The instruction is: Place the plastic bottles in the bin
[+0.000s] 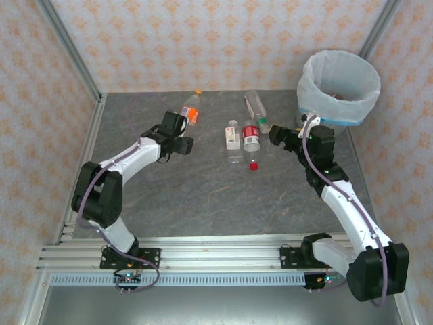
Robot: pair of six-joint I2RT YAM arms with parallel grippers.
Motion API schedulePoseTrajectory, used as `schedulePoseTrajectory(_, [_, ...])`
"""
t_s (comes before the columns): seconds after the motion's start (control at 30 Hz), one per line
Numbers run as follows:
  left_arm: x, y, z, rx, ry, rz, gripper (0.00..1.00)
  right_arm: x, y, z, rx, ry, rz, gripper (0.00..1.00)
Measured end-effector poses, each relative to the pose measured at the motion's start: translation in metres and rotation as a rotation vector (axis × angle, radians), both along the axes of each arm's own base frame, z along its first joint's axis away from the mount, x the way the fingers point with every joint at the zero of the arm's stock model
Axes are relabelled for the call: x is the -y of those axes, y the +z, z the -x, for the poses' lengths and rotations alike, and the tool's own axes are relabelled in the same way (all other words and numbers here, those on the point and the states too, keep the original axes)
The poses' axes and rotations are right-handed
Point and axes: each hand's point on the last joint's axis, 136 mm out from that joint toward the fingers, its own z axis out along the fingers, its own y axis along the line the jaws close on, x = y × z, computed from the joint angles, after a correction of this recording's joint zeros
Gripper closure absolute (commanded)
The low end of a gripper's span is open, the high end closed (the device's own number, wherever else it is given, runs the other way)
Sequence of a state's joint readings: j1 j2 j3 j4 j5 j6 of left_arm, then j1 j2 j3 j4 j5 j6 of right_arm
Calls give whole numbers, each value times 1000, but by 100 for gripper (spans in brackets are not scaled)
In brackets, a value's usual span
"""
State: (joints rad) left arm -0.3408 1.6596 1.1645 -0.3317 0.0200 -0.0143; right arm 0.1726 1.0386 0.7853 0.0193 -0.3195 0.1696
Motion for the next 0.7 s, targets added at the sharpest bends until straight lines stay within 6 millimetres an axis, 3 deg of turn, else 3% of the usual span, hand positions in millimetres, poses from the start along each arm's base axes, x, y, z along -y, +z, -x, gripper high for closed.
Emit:
schedulePoseTrajectory(0.33, [65,40,24,108,-57,266,100,3,-16,-9,-62,-50,-58,1])
schedulePoseTrajectory(0.5, [99,37,47,105,-91,396,100,4,-22,-12,-83,-68,-72,1])
schedulePoseTrajectory(0.7, [148,33,84,66,-212,450,100,-9,-26,-15,-117,-8,-105,1])
